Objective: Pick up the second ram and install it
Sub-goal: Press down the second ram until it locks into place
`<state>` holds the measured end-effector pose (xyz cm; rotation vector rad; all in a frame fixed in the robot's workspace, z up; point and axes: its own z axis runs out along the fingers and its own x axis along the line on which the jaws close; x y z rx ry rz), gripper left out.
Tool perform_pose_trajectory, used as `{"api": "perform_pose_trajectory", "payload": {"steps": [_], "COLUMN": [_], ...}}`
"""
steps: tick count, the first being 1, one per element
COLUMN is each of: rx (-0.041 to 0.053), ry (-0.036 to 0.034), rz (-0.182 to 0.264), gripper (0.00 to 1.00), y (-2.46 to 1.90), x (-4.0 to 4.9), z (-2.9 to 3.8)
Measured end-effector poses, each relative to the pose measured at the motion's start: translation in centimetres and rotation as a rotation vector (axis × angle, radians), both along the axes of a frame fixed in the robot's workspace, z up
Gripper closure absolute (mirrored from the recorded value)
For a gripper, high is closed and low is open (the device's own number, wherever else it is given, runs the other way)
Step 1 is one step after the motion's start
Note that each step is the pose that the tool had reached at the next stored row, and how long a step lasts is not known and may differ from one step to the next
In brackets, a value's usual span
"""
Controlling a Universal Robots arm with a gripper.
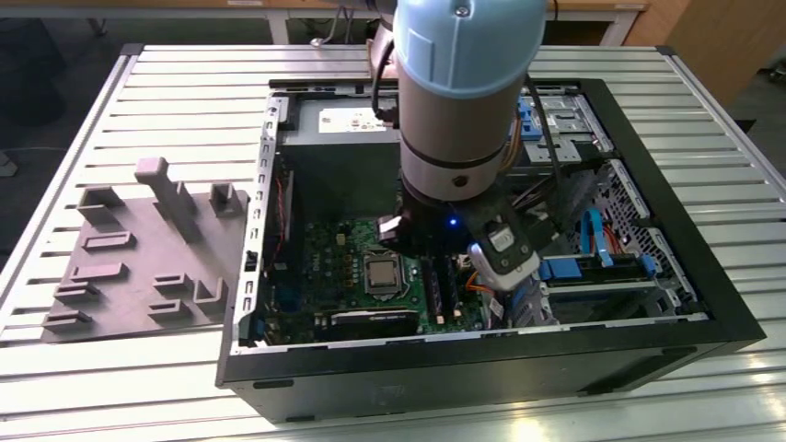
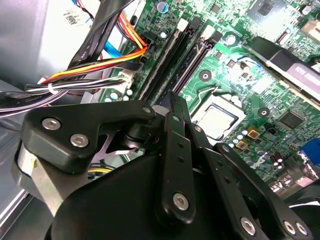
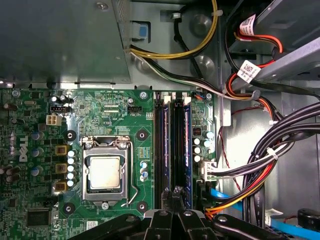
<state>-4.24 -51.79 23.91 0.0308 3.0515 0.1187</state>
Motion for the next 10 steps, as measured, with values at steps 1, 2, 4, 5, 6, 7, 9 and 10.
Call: {"api": "perform_pose_trajectory", "payload": {"steps": [1,2,4,5,6,7,9,10], "rx": [-0.0001,0.0,0.0,0.0,-0.0001,-0.0001,-0.0001,0.0], "ry": [0.0,0.0,0.0,0.0,0.0,0.0,0.0,0.0], "rz": [0.0,0.0,0.0,0.0,0.0,0.0,0.0,0.0], "gripper": [0.89,0.89,0.89,0.89,0.89,0.89,0.89,0.89], "y": [-0.04,-0.08,-0.15,-0.19,-0.22,-0.26,-0.33,-0.36], "x": [0.0,0.0,0.0,0.0,0.0,0.0,0.0,0.0], "z": [0.0,0.0,0.0,0.0,0.0,0.0,0.0,0.0]}}
